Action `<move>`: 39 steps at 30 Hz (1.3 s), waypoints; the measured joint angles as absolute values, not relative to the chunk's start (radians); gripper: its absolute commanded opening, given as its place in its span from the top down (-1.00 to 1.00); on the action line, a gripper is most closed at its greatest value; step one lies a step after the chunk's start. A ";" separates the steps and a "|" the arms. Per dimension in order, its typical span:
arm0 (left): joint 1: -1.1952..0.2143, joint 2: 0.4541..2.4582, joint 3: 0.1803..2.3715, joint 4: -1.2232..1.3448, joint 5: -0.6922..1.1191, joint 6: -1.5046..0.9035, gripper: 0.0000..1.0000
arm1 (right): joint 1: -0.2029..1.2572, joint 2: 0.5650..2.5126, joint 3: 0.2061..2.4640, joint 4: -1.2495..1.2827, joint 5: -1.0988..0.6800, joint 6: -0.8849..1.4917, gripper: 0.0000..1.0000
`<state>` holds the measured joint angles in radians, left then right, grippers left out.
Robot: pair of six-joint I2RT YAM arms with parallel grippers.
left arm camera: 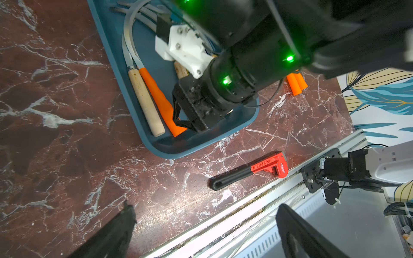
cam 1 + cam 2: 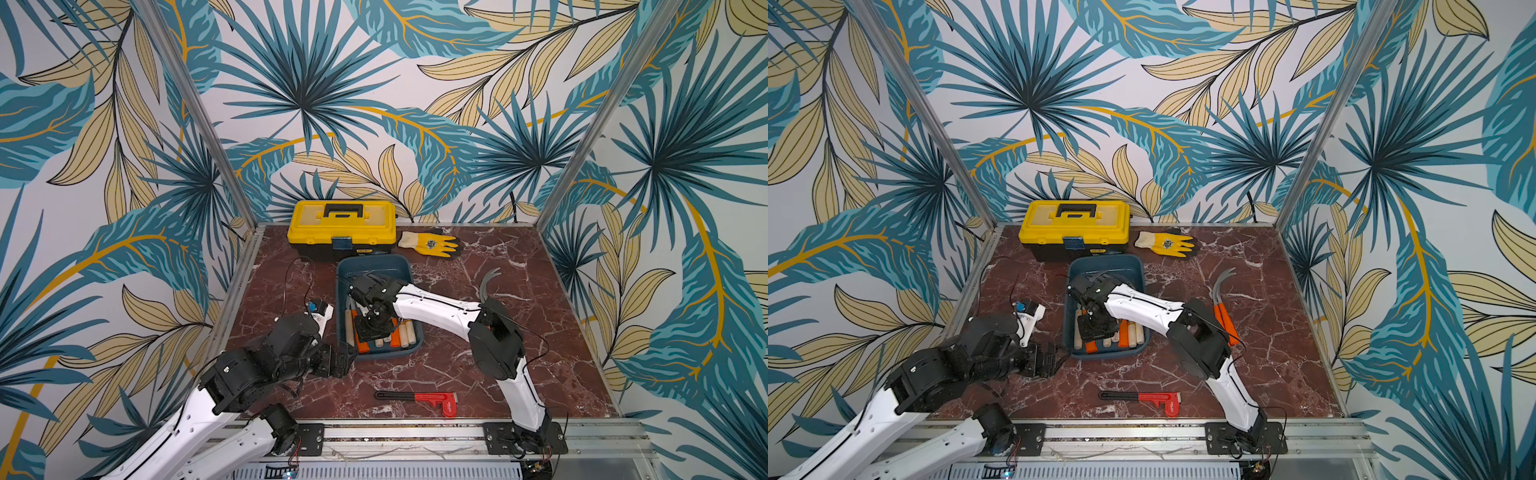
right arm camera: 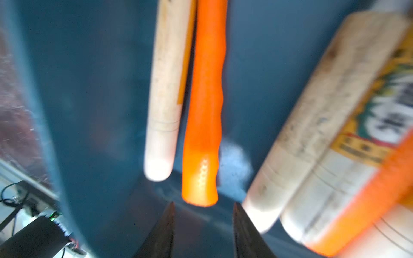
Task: Put small sickles into storage boxes
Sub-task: Place the sickle in the storage box.
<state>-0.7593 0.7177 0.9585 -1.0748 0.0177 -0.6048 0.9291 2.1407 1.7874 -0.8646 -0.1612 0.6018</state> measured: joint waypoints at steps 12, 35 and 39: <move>-0.759 0.904 1.059 -1.064 0.030 -0.543 -0.99 | 0.881 1.968 1.685 -0.863 -0.131 0.609 -0.36; -0.807 1.184 1.069 -0.830 0.143 -0.503 -0.99 | 0.775 1.703 1.454 -0.921 0.046 0.613 -0.99; -0.821 1.222 1.069 -0.787 0.155 -0.502 -0.99 | 0.739 1.659 1.403 -0.935 0.080 0.613 -0.99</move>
